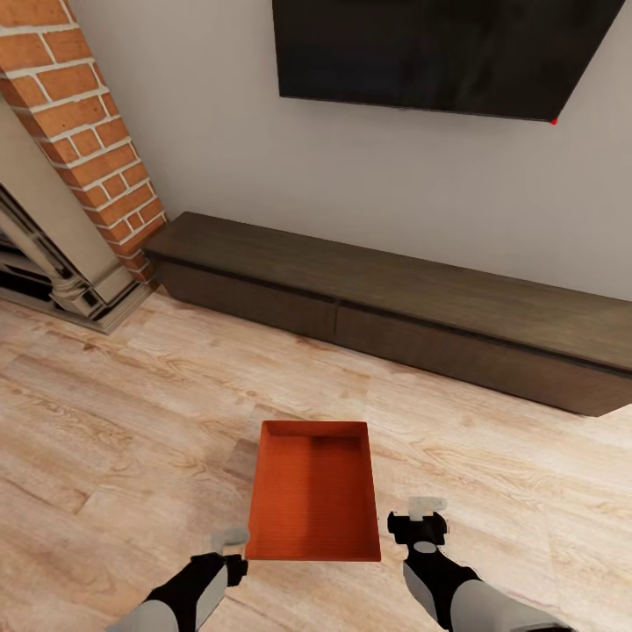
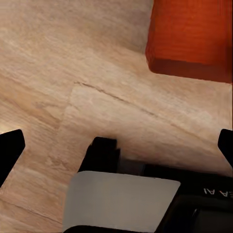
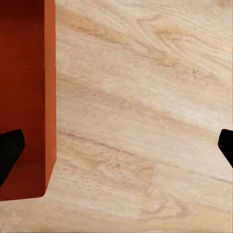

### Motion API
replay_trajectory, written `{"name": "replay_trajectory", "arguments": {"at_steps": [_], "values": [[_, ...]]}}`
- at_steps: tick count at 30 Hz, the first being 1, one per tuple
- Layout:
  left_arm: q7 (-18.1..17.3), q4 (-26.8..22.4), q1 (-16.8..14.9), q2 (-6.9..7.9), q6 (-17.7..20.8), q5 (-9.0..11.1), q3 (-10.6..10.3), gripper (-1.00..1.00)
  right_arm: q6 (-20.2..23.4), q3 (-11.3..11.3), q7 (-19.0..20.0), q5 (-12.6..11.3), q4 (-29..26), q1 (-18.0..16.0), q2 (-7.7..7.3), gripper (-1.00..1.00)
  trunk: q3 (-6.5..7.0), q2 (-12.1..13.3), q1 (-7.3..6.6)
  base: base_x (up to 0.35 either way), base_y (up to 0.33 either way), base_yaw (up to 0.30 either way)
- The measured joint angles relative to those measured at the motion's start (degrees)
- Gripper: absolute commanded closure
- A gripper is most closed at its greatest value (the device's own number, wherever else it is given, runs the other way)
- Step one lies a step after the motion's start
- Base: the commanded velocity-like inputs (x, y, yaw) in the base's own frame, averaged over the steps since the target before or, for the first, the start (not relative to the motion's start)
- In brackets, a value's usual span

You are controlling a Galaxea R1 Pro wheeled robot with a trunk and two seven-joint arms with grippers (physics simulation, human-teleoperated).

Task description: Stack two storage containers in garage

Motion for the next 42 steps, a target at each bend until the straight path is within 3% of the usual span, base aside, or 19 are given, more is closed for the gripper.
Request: {"name": "replay_trajectory", "arguments": {"at_steps": [2, 4, 6, 8, 14, 23, 42], "values": [[0.33, -0.39, -0.12, -1.82, -0.32, -4.78, -0.58, -1.00, 0.00, 0.20, 0.02, 0.05, 0.04, 0.03, 1.87, -1.00, 0.00, 0.00, 0.00, 0.000, 0.000, 0.000], [0.55, -0.60, -0.17, -2.35, -0.76, -6.32, -0.61, -1.00, -0.06, 0.30, 0.03, 0.08, 0.12, 0.04, 3.26, -1.00, 0.00, 0.00, 0.00, 0.000, 0.000, 0.000], [0.61, -0.57, -0.19, -2.29, -2.14, -6.00, -0.34, -1.00, -0.10, 0.28, 0.21, 0.07, 0.38, 0.08, 3.73, -1.00, 0.00, 0.00, 0.00, 0.000, 0.000, 0.000], [0.61, -0.11, -0.20, -2.16, -5.88, -4.30, 0.00, -1.00, -1.25, 0.32, 1.02, 0.18, 1.93, 0.38, 4.19, -1.00, 0.00, 0.00, 0.00, 0.000, 0.000, 0.000], [0.60, -0.06, -0.21, -2.16, -8.51, -2.96, 0.05, -1.00, -3.00, 0.36, 1.90, 0.49, 3.05, 0.54, 4.22, -1.00, 0.00, 0.00, 0.00, 0.000, 0.000, 0.000], [0.02, -5.82, -0.21, -2.16, -8.70, -2.83, -0.15, -1.00, -3.48, 0.18, 2.13, 0.17, 3.22, 0.57, 4.13, -1.00, 0.00, 0.00, 0.00, 0.000, 0.000, 0.000], [-0.10, -6.67, -0.21, -2.37, -9.17, -3.02, -0.13, -1.00, -3.46, 0.18, 2.24, 0.16, 3.23, 0.57, 4.12, -1.00, 0.00, 0.00, 0.00, 0.000, 0.000, 0.000]]}}
